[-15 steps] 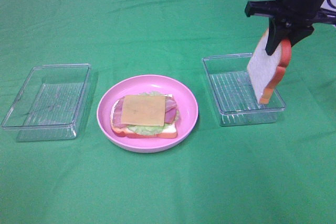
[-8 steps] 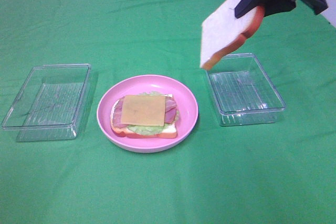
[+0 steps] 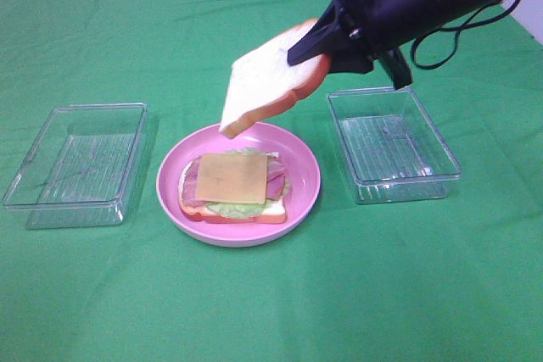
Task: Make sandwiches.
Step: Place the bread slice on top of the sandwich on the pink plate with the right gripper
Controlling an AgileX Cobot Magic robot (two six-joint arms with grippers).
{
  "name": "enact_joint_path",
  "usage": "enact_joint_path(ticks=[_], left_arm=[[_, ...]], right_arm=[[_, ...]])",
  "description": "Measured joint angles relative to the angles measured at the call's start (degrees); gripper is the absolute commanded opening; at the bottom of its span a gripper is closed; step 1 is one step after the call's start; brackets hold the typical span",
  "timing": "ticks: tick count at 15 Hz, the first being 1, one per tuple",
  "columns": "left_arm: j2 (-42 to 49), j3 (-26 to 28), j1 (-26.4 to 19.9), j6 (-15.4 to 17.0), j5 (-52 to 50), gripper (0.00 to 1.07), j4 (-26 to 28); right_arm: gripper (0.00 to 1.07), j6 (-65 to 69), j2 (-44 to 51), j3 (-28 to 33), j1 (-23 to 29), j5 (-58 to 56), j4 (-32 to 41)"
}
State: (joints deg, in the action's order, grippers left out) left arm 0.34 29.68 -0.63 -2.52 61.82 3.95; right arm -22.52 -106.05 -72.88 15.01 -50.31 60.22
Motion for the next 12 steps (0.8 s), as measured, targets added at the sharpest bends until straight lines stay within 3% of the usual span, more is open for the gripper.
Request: enact_joint_path(ticks=[3,12], left_arm=[[0.00,0.00,0.00,0.00,0.00,0.98,0.00],[0.00,0.00,0.00,0.00,0.00,0.98,0.00]], right_arm=[[0.00,-2.29,-6.99,0.17,6.70,2.06,3.04],[0.00,-4.98,-13.24,0.17,7.85,4.53,8.42]])
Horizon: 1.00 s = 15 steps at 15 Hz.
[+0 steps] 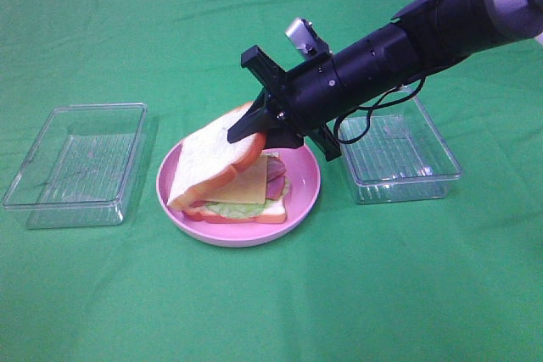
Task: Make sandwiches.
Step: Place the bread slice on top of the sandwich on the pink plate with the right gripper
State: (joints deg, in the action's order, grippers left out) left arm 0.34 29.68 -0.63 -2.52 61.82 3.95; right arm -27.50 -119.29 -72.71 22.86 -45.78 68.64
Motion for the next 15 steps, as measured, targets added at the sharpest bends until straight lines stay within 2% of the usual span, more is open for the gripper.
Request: enact_joint_path(ticks=[8,10,11,12,13,14,15], left_arm=[[0.00,0.00,0.00,0.00,0.00,0.98,0.06],[0.00,0.00,0.00,0.00,0.00,0.98,0.06],[0.00,0.00,0.00,0.00,0.00,0.98,0.06],[0.00,0.00,0.00,0.00,0.00,0.98,0.06],[0.00,0.00,0.00,0.00,0.00,0.98,0.06],[0.00,0.00,0.00,0.00,0.00,0.98,0.06],[0.00,0.00,0.00,0.00,0.00,0.98,0.06]], right_arm=[[0.00,-0.40,-1.72,0.00,0.00,0.00,0.46],[0.05,-0.40,-1.72,0.00,0.00,0.00,0.46],[0.20,-0.34,-1.72,0.00,0.00,0.00,0.46],[0.41,-0.34,-1.72,0.00,0.00,0.00,0.46],[0.55,-0.34,-1.72,0.00,0.00,0.00,0.34],[0.68,-0.34,-1.72,0.00,0.00,0.00,0.06],[0.72,-0.34,-1.72,0.00,0.00,0.00,-0.29]])
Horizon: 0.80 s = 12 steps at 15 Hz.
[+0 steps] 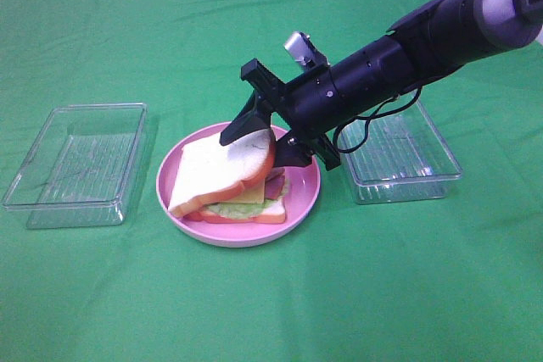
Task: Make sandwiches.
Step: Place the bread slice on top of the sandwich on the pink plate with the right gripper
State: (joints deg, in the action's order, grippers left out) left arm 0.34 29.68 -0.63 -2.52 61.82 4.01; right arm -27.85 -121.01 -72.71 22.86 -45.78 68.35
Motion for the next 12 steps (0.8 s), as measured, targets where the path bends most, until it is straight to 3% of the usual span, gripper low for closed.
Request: enact_joint_path(ticks=[2,7,12], left_arm=[[0.00,0.00,0.00,0.00,0.00,0.98,0.00],[0.00,0.00,0.00,0.00,0.00,0.98,0.00],[0.00,0.00,0.00,0.00,0.00,0.98,0.00]], right_arm=[[0.83,0.00,0.00,0.00,0.00,0.00,-1.60],[0.83,1.78,1.38,0.00,0.00,-0.06,-9.34],[0.83,11.12,6.88,0.00,0.00,1.43,-24.35]])
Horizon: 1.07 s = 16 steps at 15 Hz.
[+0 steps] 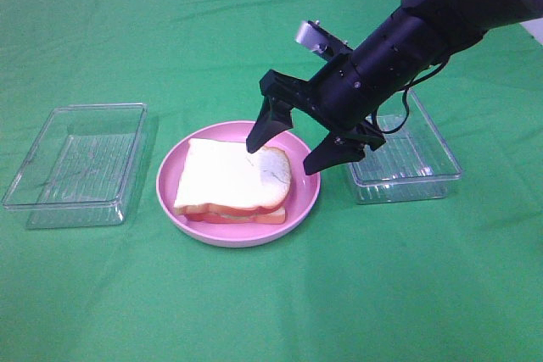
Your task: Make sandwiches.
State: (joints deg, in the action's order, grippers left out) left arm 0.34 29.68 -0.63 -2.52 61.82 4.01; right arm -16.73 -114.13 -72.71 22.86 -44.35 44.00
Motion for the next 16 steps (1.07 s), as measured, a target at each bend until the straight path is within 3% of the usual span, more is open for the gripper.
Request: enact_joint_path(ticks=[4,8,9,12,14,16], left_arm=[[0.00,0.00,0.00,0.00,0.00,0.98,0.00],[0.00,0.00,0.00,0.00,0.00,0.98,0.00],[0.00,0.00,0.00,0.00,0.00,0.98,0.00],[0.00,0.00,0.00,0.00,0.00,0.98,0.00],[0.00,0.00,0.00,0.00,0.00,0.98,0.00],[0.00,0.00,0.00,0.00,0.00,0.98,0.00]], right_arm=[[0.83,8.82,4.53,-1.55,0.00,-0.17,-12.43],[0.83,15.47,12.09,-7.51,0.00,-2.64,-31.91],[0.83,16.33,12.43,-8.19,0.00,-3.15,-33.58],[0.83,22.40,12.95,-12.20,-0.06,-8.71,-48.01],[0.83,25.38,12.95,-12.72,-2.81,-11.34,-53.74],[0.83,25.55,12.95,-12.72,-9.57,-13.69,-53.29]])
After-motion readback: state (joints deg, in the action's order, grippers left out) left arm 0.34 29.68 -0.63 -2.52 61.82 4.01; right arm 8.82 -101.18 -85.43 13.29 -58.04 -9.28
